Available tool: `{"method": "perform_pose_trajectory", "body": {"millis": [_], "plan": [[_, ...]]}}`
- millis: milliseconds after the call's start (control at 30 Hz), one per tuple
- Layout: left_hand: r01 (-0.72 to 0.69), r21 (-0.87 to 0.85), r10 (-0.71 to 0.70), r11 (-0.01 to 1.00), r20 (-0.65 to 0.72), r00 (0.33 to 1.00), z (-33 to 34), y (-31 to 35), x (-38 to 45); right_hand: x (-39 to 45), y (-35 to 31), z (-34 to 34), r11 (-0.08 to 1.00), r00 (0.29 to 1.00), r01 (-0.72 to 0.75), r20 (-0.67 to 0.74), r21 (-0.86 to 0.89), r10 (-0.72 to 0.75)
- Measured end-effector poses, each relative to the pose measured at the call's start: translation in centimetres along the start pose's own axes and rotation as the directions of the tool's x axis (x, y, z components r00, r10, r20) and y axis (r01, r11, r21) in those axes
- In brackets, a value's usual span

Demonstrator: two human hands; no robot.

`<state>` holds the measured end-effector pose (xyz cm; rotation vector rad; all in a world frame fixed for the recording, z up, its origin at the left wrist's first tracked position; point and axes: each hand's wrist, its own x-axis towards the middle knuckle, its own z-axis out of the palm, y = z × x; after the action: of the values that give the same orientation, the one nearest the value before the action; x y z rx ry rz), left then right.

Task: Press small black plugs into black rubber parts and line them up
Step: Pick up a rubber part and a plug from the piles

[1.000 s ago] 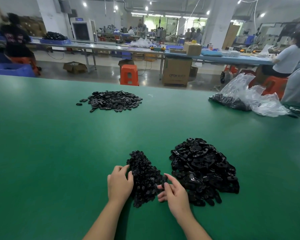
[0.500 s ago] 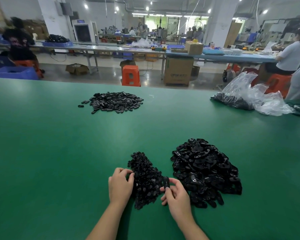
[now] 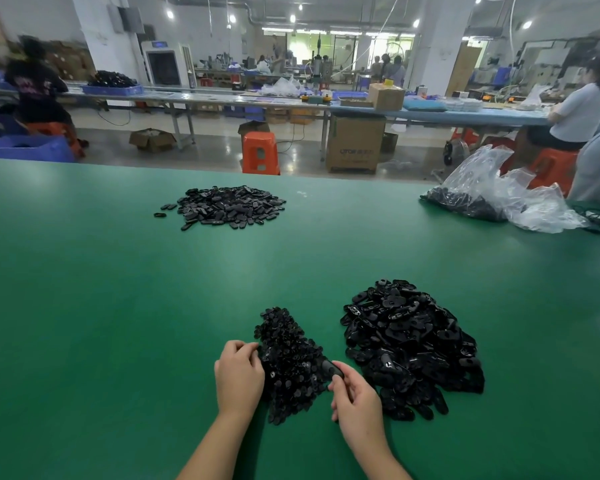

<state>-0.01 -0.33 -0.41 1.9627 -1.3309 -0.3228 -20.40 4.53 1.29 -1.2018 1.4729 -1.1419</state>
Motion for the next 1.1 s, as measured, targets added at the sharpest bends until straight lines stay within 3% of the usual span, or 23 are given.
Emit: {"method": "perform_pose_trajectory", "body": {"millis": [500,900,1100], "plan": [[-0.023,0.031,0.023,0.999,-0.007,1.0,-0.09,0.11,0.11,0.03,0.01,0.06,0.998,1.0,-0.009,0.018,-0.058,0.01],[0.052,-0.09,-0.053,0.995,-0.01,0.999,-0.28,0.04,0.13,0.09,-0.31,-0.14,0.997,0.999,-0.02,0.029,-0.069,0.022],[0.064,0.018,-0.065,0.998,0.015,0.998,-0.83,0.69,0.1,0.06,-0.39,-0.05,0.998,0.999,-0.024,0.03,-0.063,0.026]]}}
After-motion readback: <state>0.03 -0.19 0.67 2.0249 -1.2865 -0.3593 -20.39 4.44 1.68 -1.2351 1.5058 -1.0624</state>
